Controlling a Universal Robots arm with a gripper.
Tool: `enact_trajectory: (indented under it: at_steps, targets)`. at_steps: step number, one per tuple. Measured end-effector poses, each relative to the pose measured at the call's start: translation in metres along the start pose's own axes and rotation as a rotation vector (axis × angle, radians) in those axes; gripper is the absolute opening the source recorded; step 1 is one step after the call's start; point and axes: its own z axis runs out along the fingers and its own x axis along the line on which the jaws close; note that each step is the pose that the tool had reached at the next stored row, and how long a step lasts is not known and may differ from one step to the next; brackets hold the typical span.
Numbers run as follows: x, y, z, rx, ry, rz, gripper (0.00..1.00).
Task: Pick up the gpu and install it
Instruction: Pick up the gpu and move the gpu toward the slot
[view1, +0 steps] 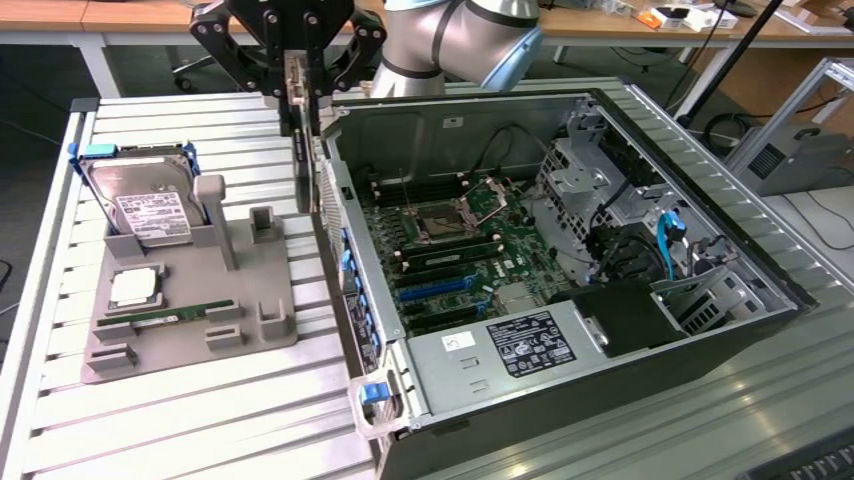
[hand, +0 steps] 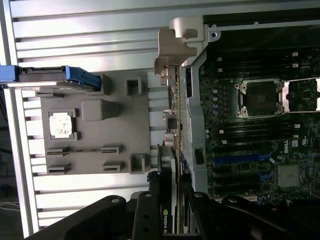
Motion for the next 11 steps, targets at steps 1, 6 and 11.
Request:
enact_trajectory:
  at_steps: [1, 6, 11]
  targets:
    - [-0.0001, -0.0001, 0.0000, 0.0000, 0.0000, 0.000, 0.27]
    - [-0.0008, -0.0002, 0.0000, 0.0000, 0.0001, 0.000, 0.27]
    - [-0.0029, -0.0001, 0.0000, 0.0001, 0.0001, 0.000, 0.27]
